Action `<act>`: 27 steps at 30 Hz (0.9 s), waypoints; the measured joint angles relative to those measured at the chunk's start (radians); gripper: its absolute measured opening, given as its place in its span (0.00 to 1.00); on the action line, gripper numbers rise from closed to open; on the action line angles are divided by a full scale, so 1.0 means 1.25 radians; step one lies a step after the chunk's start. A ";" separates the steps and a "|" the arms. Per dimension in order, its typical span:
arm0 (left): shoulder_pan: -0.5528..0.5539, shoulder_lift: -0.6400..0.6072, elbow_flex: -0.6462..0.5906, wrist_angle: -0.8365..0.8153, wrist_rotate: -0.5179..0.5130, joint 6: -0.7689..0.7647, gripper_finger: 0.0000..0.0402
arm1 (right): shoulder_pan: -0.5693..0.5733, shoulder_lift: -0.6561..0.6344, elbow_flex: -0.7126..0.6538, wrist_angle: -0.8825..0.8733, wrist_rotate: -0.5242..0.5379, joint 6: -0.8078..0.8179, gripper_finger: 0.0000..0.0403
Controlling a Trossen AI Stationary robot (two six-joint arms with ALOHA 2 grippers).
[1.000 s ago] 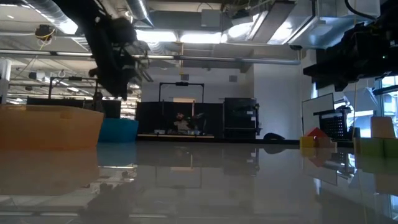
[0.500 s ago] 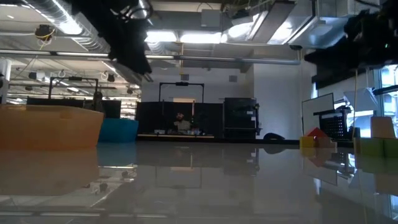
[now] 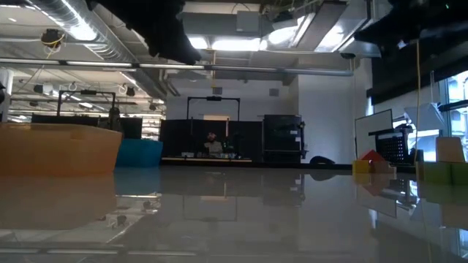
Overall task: Sort blocks by size
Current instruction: Put the light green cube block into the blue bin
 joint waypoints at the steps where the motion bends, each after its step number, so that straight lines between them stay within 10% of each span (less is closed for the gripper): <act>1: -0.004 0.000 0.000 0.000 0.000 -0.002 0.51 | 0.000 0.018 0.021 -0.016 -0.005 -0.002 0.02; 19: -0.014 0.003 0.000 0.027 0.000 0.030 0.51 | 0.007 0.257 0.324 -0.439 0.004 -0.019 0.02; 27: -0.014 0.003 0.000 0.027 -0.001 0.030 0.51 | 0.181 0.364 0.325 -0.549 0.150 0.040 0.01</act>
